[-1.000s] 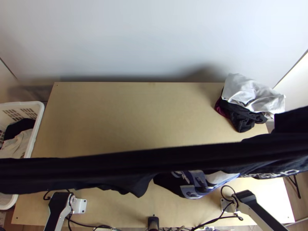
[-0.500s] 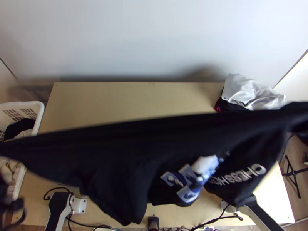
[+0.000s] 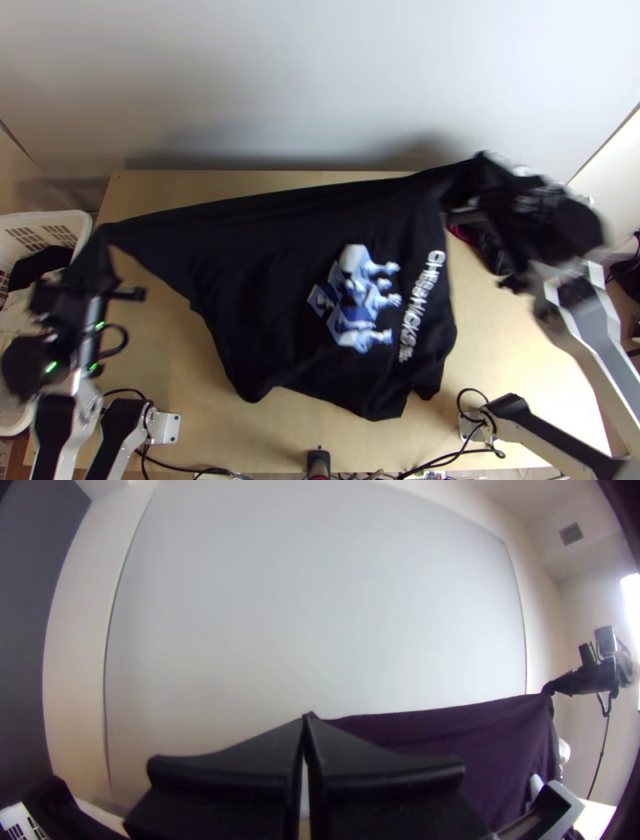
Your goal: Fold the t-shirt
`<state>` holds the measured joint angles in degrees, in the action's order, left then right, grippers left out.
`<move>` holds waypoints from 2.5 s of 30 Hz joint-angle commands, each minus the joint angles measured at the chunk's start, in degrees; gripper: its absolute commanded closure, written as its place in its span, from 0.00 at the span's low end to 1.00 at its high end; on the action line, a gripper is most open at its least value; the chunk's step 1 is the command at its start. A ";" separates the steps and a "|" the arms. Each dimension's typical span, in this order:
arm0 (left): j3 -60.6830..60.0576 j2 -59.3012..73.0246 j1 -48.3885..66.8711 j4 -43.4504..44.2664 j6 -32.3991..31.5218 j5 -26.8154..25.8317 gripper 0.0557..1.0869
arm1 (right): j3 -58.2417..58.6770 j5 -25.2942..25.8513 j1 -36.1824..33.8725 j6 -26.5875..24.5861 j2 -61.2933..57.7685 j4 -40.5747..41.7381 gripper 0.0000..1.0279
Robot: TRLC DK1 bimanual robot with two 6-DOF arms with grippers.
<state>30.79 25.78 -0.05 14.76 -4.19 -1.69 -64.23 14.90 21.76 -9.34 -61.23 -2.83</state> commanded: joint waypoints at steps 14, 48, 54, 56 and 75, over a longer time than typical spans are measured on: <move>17.20 62.90 4.71 26.19 2.43 3.72 0.97 | -18.13 -2.33 -1.28 -1.12 -51.97 21.90 0.97; 28.36 78.72 4.80 26.02 10.07 9.25 0.97 | -16.28 1.54 3.11 -4.45 -48.54 20.76 0.97; 18.43 74.85 7.70 26.02 13.77 8.73 0.97 | -8.37 4.00 3.73 -6.56 -43.09 21.11 0.97; 16.50 74.50 7.44 25.75 13.77 8.73 0.97 | -5.38 4.35 3.82 -7.27 -40.81 21.11 0.97; 5.95 64.04 7.79 23.12 13.50 7.85 0.97 | 18.08 6.73 12.17 -8.76 -25.25 19.62 0.97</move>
<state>40.47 93.84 7.14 39.11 9.50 6.70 -53.01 21.39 30.92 -18.48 -91.20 17.08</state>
